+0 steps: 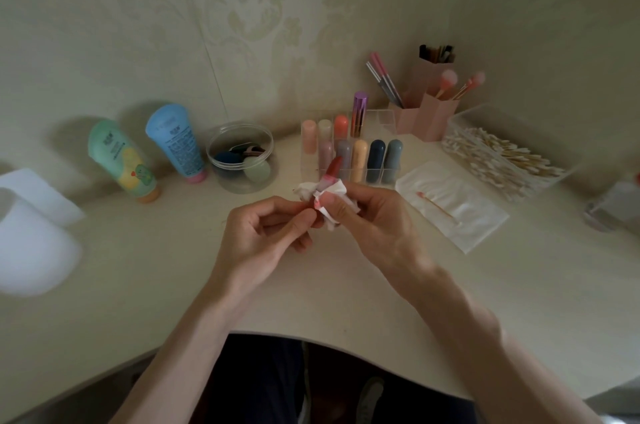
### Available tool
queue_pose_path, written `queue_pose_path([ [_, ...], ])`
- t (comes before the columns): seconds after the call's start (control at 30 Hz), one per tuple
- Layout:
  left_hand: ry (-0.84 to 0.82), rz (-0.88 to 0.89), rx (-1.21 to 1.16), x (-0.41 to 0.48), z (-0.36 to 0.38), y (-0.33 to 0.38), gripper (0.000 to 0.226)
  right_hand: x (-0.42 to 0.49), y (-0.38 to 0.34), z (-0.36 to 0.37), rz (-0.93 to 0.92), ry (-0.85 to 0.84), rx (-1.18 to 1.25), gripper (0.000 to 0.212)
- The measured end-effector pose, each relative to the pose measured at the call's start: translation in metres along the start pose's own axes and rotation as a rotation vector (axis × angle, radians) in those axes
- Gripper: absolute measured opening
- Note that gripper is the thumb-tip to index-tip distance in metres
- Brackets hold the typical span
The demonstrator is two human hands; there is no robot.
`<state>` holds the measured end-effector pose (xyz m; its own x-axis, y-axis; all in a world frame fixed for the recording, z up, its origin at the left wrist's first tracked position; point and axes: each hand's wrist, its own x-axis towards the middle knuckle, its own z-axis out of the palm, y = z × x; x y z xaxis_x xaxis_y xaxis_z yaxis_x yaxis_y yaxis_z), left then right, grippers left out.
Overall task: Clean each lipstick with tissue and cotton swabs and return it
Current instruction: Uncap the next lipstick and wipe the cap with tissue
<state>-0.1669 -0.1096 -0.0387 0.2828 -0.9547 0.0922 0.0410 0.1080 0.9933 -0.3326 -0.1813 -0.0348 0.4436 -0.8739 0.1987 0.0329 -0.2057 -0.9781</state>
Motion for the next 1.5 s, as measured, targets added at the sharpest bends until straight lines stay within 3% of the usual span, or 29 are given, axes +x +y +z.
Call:
queue_pose_path([
  [0.13, 0.05, 0.009, 0.06, -0.001, 0.001, -0.002, 0.018, 0.001, 0.002, 0.001, -0.025, 0.004, -0.052, 0.027],
  [0.33, -0.014, -0.017, -0.021, -0.001, 0.003, 0.004, 0.023, -0.001, -0.004, 0.0, 0.024, 0.01, 0.063, 0.016],
  [0.43, 0.054, 0.027, 0.037, -0.001, 0.003, 0.002, 0.018, -0.002, -0.004, 0.003, 0.011, 0.025, 0.035, 0.016],
  [0.53, 0.12, 0.064, 0.081, 0.0, 0.002, -0.001, 0.027, -0.001, -0.003, 0.004, 0.01, 0.022, 0.017, 0.018],
  [0.73, -0.025, 0.007, 0.023, -0.001, 0.004, 0.003, 0.026, -0.004, -0.01, -0.002, 0.053, 0.016, 0.073, 0.018],
  [0.97, 0.056, 0.043, 0.091, -0.002, 0.006, 0.002, 0.029, -0.003, -0.006, 0.003, 0.03, 0.016, 0.03, 0.017],
  [1.13, -0.04, -0.02, -0.029, -0.002, 0.004, 0.006, 0.023, -0.003, -0.01, -0.002, 0.061, -0.019, 0.076, 0.019],
  [1.33, 0.132, 0.054, 0.054, -0.002, 0.005, 0.004, 0.024, -0.003, -0.007, 0.003, 0.064, 0.001, 0.049, 0.018],
  [1.5, 0.025, 0.008, -0.019, -0.002, 0.005, 0.007, 0.027, -0.004, -0.012, 0.0, 0.092, -0.005, 0.12, 0.022],
])
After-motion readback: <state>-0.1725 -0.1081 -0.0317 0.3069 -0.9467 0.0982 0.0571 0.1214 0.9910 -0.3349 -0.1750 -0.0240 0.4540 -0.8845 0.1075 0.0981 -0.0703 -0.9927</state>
